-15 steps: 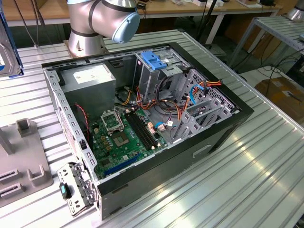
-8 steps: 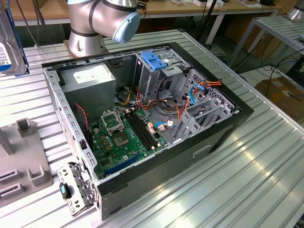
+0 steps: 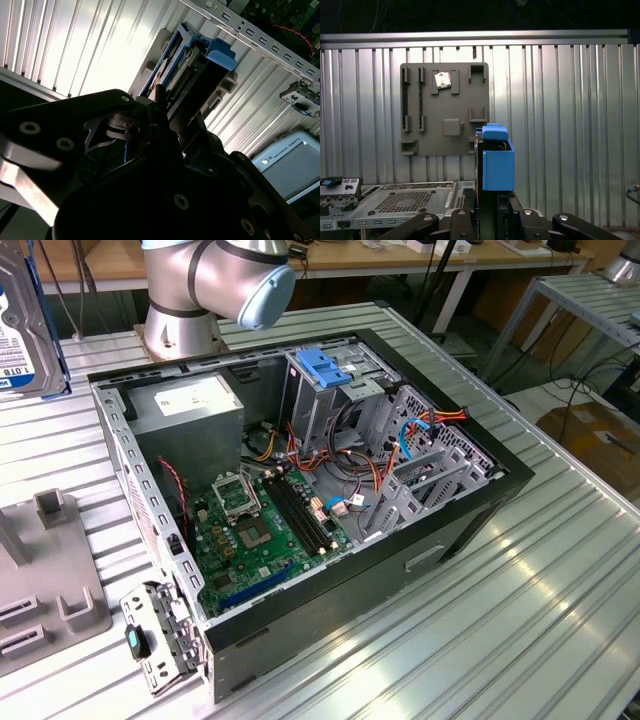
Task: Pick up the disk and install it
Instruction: 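Pick up the disk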
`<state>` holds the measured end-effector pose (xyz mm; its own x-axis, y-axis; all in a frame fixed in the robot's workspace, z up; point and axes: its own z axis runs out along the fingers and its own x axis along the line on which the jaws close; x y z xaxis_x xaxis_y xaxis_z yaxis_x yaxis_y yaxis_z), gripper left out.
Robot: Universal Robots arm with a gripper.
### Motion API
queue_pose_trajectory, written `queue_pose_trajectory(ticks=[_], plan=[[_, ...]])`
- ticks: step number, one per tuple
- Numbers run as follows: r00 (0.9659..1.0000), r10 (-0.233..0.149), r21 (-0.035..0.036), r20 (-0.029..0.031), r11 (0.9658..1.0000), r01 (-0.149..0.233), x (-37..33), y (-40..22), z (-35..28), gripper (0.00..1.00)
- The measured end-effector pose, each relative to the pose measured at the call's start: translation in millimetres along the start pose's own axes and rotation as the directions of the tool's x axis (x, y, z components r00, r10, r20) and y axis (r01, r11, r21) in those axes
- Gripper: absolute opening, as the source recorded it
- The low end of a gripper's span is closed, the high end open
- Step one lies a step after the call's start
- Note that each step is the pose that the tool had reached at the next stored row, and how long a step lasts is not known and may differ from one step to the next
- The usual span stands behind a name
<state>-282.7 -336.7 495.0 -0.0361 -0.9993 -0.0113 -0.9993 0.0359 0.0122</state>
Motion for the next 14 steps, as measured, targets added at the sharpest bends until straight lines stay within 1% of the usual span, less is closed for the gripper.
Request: queue_pose_trajectory(ticks=[2,6,12,14], plan=[[1.0000,0.000,0.0000,0.0000,1.0000,0.000,-0.1,-3.1,0.0,0.35],[1.0000,0.000,0.0000,0.0000,1.0000,0.000,-0.2,-6.9,-0.1,0.35],[1.0000,0.000,0.0000,0.0000,1.0000,0.000,-0.5,-14.5,-0.2,0.35],[1.0000,0.000,0.0000,0.0000,1.0000,0.000,-0.6,-15.9,-0.2,0.35]])
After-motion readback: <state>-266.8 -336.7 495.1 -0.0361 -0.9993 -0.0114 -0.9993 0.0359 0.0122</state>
